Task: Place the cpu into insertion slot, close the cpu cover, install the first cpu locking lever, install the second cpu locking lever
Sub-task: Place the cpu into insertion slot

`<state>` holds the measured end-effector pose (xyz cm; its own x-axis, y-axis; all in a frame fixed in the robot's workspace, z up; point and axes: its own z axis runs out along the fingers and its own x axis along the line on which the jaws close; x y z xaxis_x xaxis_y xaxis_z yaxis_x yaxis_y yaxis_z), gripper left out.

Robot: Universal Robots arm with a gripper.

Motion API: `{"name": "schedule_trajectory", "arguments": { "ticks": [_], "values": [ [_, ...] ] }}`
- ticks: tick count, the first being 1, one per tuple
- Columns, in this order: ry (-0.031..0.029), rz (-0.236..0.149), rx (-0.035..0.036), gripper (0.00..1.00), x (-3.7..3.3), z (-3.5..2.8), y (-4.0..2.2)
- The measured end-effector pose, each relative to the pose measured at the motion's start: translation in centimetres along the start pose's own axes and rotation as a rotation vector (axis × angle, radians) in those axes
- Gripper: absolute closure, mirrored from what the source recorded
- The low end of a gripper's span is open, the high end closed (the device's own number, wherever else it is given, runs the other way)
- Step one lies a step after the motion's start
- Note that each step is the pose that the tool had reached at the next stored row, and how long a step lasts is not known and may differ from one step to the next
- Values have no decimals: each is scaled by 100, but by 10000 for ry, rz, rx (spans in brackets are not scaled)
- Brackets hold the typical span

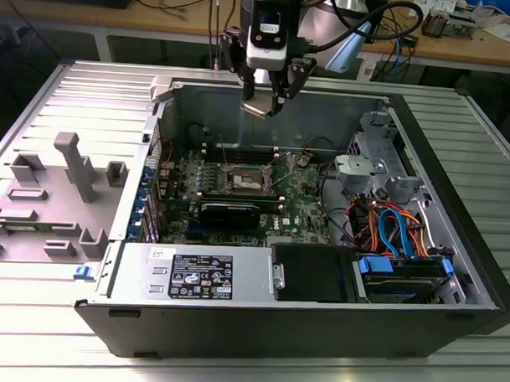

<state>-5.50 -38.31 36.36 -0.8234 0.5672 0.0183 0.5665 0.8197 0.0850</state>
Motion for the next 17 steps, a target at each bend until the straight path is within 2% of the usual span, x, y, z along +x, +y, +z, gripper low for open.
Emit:
{"name": "schedule_trajectory", "arguments": {
  "ticks": [17],
  "values": [
    [-30, 353, -7, 45, 0, 0, 0]
  ]
}}
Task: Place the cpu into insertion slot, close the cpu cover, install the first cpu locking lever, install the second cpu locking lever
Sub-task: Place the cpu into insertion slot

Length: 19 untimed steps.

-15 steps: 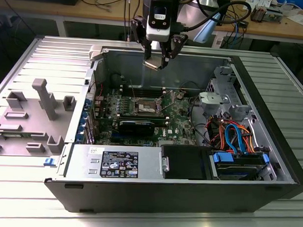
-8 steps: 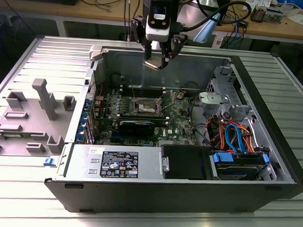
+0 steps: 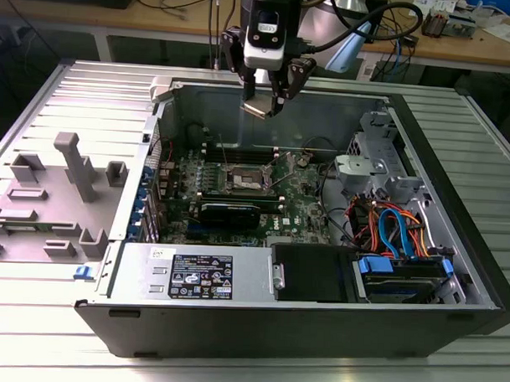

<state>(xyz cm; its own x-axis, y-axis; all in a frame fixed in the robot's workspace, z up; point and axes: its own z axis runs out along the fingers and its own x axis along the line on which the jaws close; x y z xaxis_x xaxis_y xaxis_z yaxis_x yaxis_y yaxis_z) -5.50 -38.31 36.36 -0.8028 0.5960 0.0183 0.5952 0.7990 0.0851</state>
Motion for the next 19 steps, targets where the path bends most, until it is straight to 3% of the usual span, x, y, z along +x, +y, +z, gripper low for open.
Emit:
{"name": "schedule_trajectory", "arguments": {
  "ticks": [15, 19],
  "values": [
    [-21, 254, -4, 45, 0, 0, 0],
    [-47, 553, -10, 45, 0, 0, 0]
  ]
}}
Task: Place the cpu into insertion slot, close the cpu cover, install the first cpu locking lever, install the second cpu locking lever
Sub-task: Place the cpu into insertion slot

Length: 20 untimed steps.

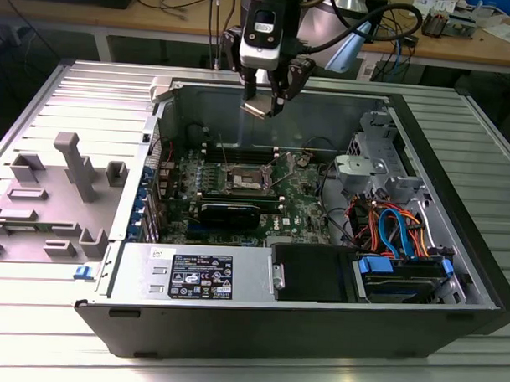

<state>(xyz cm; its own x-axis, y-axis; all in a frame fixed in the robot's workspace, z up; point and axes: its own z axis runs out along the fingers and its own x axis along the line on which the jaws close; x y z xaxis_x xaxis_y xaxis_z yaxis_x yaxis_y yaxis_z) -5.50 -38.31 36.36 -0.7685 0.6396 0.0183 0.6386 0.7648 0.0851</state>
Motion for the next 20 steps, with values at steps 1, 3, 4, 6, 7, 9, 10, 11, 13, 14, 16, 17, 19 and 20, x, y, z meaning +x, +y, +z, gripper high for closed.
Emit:
{"name": "schedule_trajectory", "arguments": {
  "ticks": [1, 3, 4, 6, 7, 9, 10, 11, 13, 14, 16, 17, 19, 20],
  "values": [
    [-4, 56, -1, 45, 0, 0, 0],
    [-10, 126, -2, 45, 0, 0, 0],
    [-12, 142, -2, 45, 0, 0, 0],
    [-18, 218, -4, 45, 0, 0, 0],
    [-21, 249, -4, 45, 0, 0, 0],
    [-33, 390, -7, 45, 1, 0, 0],
    [-36, 430, -8, 45, 1, 0, -1],
    [-40, 471, -8, 45, 1, 0, 0],
    [-50, 587, -11, 45, 1, 0, 0],
    [-52, 613, -11, 45, 1, 0, 0],
    [-58, 687, -12, 45, 1, 0, 0],
    [-61, 722, -13, 45, 1, 0, 0],
    [-66, 773, -14, 45, 1, 0, -1],
    [-68, 801, -14, 45, 1, 0, -1]
  ]
}}
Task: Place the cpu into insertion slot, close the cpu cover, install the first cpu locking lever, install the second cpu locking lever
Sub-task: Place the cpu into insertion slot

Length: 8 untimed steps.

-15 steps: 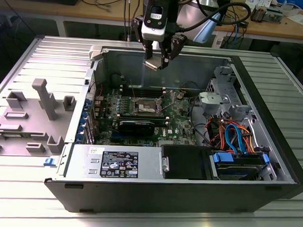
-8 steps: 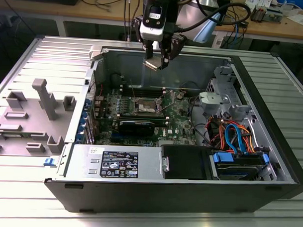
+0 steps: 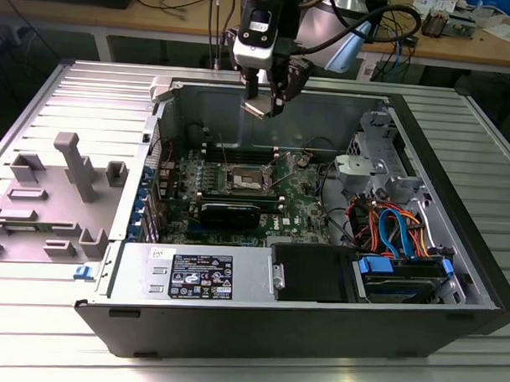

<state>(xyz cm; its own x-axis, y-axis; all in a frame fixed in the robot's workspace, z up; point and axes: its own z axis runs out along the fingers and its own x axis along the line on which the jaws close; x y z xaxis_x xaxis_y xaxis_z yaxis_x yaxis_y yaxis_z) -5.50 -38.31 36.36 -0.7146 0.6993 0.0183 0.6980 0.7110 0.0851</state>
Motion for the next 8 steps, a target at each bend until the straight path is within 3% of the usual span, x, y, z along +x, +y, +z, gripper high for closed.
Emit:
{"name": "schedule_trajectory", "arguments": {
  "ticks": [8],
  "values": [
    [-25, 302, -7, 45, 0, 0, 0]
  ]
}}
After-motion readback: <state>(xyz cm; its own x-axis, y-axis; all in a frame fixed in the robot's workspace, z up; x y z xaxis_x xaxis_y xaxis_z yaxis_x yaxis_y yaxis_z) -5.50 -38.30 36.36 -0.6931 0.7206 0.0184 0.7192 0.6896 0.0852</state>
